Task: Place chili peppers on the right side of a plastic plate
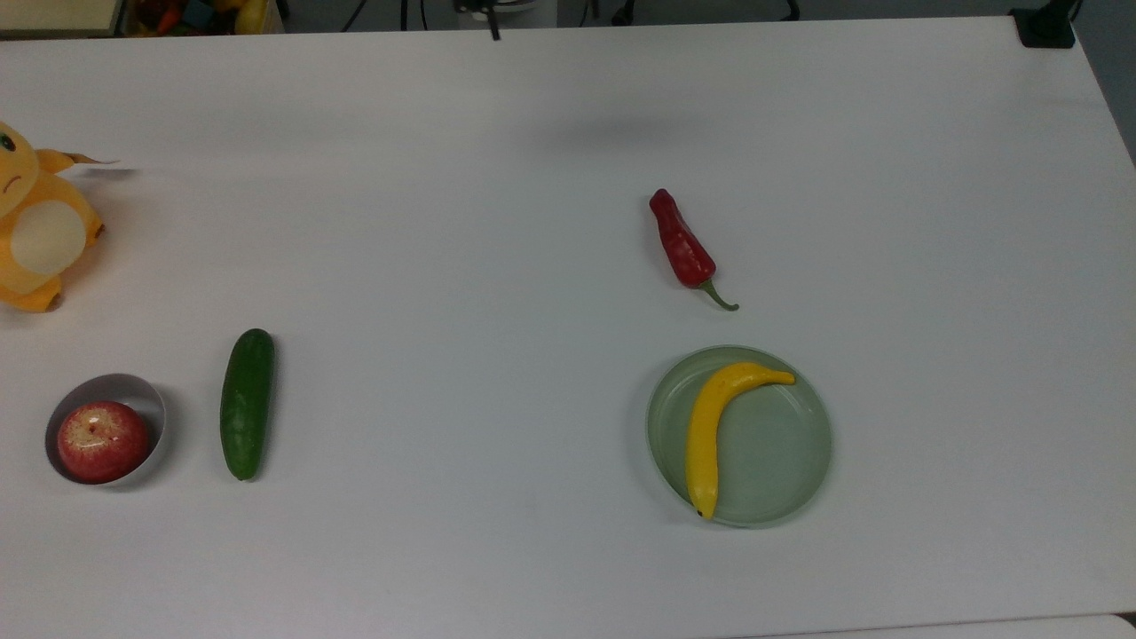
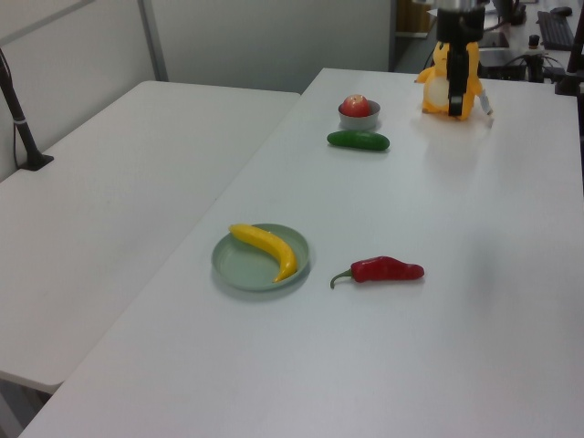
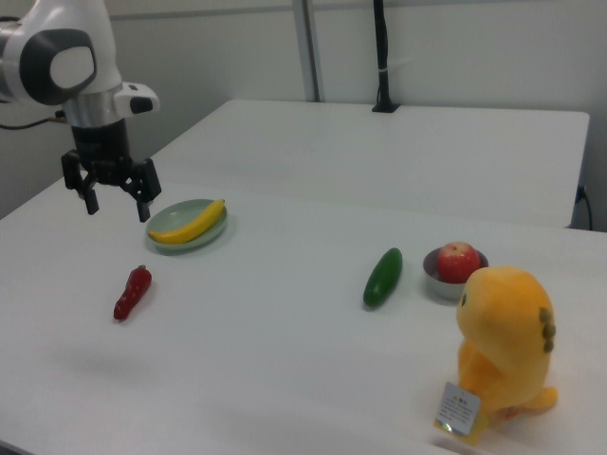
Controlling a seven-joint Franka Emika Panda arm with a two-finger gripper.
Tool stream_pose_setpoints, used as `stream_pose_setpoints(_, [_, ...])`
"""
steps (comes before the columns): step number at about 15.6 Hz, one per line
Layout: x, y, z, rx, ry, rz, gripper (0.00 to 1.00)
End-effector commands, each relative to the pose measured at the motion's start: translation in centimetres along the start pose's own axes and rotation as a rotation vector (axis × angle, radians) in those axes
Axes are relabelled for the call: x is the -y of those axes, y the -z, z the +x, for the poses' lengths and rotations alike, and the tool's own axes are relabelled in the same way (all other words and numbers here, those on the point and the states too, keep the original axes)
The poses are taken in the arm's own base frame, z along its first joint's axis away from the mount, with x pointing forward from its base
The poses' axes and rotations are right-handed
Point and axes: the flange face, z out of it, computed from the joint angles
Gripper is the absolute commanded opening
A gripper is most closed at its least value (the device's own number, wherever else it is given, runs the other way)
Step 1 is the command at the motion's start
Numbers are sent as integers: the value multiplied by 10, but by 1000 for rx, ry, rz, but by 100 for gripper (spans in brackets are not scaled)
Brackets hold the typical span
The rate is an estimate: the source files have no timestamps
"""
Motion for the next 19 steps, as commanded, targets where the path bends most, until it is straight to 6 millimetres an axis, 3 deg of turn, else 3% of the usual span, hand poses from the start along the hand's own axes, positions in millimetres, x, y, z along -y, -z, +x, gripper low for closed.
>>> stream_pose_setpoints(1, [36,-30,14,11,78,13,100])
stream_pose_setpoints(10, [92,-123,63,24,43,-4,100])
stream_pose_setpoints(14, [96,-156,79,12,39,-3,100])
stream_pose_setpoints(16, [112,-177,83,24,48,-4,100])
stream_pose_setpoints(19, [114,-200,92,4,18,-9,100])
